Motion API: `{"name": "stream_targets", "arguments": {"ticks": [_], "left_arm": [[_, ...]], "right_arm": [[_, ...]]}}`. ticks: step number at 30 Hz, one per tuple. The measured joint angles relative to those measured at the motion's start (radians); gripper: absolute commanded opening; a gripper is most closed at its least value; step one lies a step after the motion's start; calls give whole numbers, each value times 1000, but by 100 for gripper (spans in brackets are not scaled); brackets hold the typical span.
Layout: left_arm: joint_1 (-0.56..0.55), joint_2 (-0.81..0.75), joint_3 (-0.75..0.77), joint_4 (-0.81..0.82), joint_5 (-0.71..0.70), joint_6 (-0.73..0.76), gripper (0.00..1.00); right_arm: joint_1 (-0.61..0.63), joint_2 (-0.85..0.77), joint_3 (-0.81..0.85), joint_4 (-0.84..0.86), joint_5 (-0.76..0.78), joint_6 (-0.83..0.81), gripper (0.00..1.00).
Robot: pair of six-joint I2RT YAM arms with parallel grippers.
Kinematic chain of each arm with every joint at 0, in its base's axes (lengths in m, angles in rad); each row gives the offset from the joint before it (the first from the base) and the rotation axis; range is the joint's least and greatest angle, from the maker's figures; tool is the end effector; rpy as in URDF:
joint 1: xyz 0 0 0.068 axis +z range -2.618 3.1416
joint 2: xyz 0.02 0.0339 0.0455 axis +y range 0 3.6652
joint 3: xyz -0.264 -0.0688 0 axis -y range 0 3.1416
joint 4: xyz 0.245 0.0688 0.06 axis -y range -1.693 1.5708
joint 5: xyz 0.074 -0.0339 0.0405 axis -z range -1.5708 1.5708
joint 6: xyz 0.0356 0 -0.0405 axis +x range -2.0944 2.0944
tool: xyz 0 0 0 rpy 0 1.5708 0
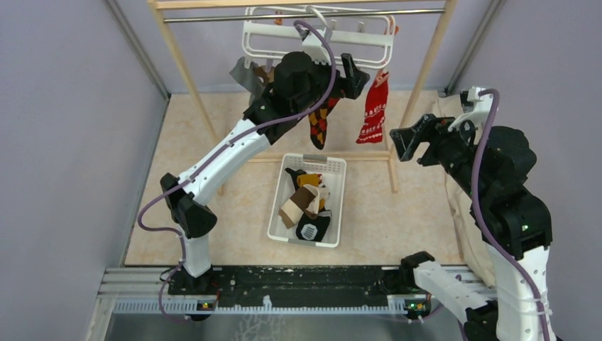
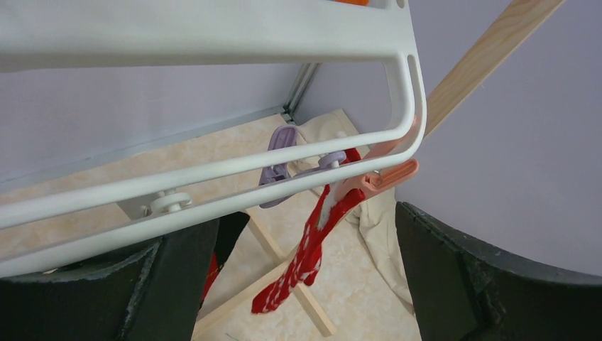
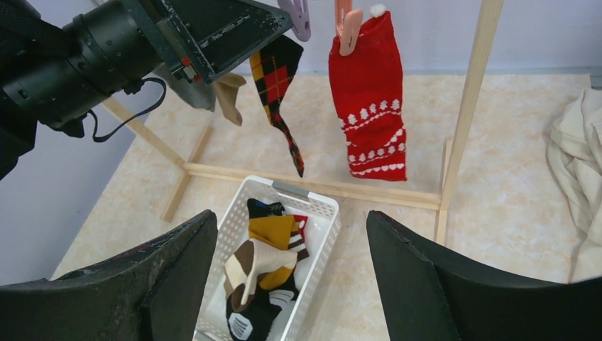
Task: Remove the socks clipped to the hanger
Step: Adjust the hanger on the clothesline.
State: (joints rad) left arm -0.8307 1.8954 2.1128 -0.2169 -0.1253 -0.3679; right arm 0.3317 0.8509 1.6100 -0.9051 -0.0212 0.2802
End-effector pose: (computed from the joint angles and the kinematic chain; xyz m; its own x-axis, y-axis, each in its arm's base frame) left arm 0.2999 -0.3218 0.4752 -0.2329 -0.2742 -0.9331 0.6051 0.7103 -0.3597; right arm 0.0856 0.0303 0.5082 -0.2277 0.2140 -0.9499 -0.2939 0.9150 0.2766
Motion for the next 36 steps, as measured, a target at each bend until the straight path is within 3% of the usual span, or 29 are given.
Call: {"name": "stream_targets", "arguments": {"ticks": [11,19,36], "left_arm": [[4,21,-67,139,63,-46,99],[3,-133,-310,217,79,-103,99],[-43,-380,-525,229,80,-118,99]], "right_arm": [[0,-6,-15,-1,-2,0,79],[0,-18,-53,11,-3,2,80],[0,-17,-111,82,-60,58,81]]}}
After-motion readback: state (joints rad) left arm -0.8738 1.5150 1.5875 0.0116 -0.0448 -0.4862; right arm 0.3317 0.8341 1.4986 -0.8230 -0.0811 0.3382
